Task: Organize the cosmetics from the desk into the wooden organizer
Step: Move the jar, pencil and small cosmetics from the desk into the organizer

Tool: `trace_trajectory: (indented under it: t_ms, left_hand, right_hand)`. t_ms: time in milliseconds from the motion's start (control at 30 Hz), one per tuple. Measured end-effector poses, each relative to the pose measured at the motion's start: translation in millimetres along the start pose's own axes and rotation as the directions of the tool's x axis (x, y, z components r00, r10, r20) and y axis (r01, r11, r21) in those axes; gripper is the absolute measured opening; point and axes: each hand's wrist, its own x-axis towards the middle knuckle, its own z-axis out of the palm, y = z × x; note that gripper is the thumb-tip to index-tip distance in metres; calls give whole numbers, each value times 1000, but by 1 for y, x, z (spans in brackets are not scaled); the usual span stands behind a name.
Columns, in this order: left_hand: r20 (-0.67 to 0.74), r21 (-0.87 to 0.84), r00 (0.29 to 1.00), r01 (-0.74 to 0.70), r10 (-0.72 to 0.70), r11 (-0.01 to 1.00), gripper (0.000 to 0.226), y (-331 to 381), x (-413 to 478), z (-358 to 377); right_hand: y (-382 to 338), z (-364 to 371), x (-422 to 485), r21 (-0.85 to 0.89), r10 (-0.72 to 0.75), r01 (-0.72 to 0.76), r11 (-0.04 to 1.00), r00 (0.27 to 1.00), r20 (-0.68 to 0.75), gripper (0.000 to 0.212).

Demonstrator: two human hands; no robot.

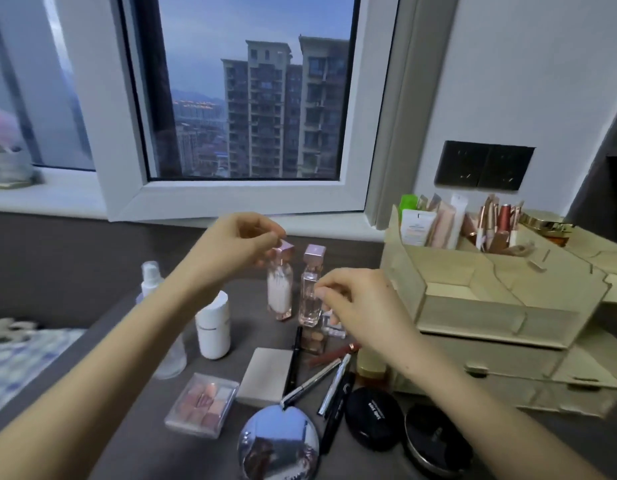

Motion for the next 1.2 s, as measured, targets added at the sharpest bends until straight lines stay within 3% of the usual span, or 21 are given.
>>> trace_trajectory:
  t_ms: [167,300,500,600,733,867,967,1067,1200]
  left_hand:
    - [-120,180,992,-17,40,983,16,-13,-33,-40]
    - [-178,402,984,46,29,915,15,-39,-54,-44]
    - [-224,605,973,179,-50,776,23,-95,-67,-18]
    - [-276,649,959,234,-63,724,36,-110,-62,-4]
    - [-355,544,919,353,-173,761,51,-122,-49,9]
    - [-384,449,896,391,-222,804,58,-129,-42,11]
    - [-366,429,905,372,-218,823,60,-127,-39,11]
    - [-322,416,929,311,-182,855,59,-118,-36,13]
    - [-288,338,958,98,4,936,46,-88,-27,18]
  right_hand:
    - [9,60,-3,-57,103,-92,994,970,221,14]
    - [18,90,-8,-174,130,-76,982,936,327,29]
    - [21,118,-8,-282,166,-77,956,937,306,56]
    - [15,129,6,-93,138,-116,989,949,283,68]
    - [9,156,36,251,149,-243,937,927,344,74]
    - [1,182,51,392,156,-313,865,911,383,59]
    - [3,188,52,393,212,-337,856,921,327,47]
    - [7,177,49,391,251,-315,865,946,205,50]
    - [8,136,43,376,222,-183,908,973,-63,63]
